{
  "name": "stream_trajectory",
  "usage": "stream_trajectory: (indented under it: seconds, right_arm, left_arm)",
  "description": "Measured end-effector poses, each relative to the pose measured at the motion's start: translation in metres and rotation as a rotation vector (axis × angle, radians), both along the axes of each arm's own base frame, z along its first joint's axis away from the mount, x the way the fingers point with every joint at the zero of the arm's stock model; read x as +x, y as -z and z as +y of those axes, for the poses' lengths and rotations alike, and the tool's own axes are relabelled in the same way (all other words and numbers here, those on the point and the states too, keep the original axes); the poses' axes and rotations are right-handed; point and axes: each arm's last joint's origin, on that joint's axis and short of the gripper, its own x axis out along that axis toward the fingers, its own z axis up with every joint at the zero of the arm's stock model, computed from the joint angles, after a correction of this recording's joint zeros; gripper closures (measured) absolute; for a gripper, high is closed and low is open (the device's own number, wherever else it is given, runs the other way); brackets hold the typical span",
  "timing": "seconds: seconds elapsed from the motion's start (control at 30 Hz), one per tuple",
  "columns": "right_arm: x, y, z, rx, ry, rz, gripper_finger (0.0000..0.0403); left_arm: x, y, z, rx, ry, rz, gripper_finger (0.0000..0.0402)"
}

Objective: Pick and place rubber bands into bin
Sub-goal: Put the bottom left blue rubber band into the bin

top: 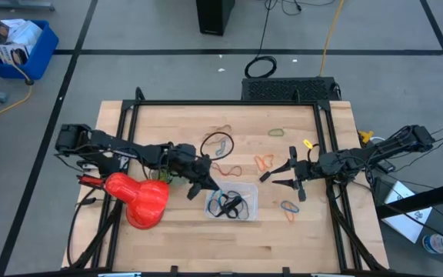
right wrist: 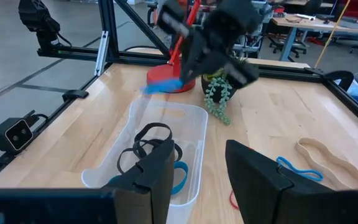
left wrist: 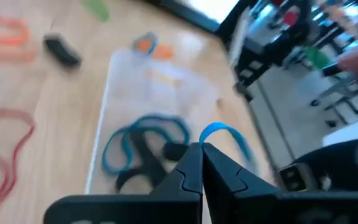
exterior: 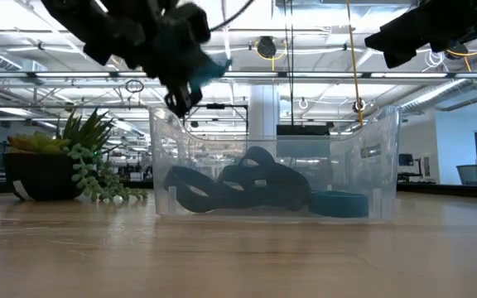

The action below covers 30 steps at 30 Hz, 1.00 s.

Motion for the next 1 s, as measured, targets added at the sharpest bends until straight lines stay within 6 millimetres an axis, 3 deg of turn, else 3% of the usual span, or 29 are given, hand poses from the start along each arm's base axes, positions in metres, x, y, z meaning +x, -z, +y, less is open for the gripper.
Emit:
stream_trajectory:
  seconds: [0.37,0.67,1.0]
  right_arm:
    - [0.000,0.000,0.000,0.002,0.001,0.001,0.0261]
    - [0.000,0.000,0.000,0.007,0.002,0.001,0.0261]
    - [0.000,0.000,0.000,0.007,0.002,0.001,0.0261]
  left_arm:
    - [0.011,0.041,-0.004,0.163,-0.040,0.087,0.0390]
    - [0.015,0.044,-0.004,0.179,-0.046,0.067,0.0392]
    - [0.016,0.043,-0.004,0.168,-0.042,0.038,0.0347]
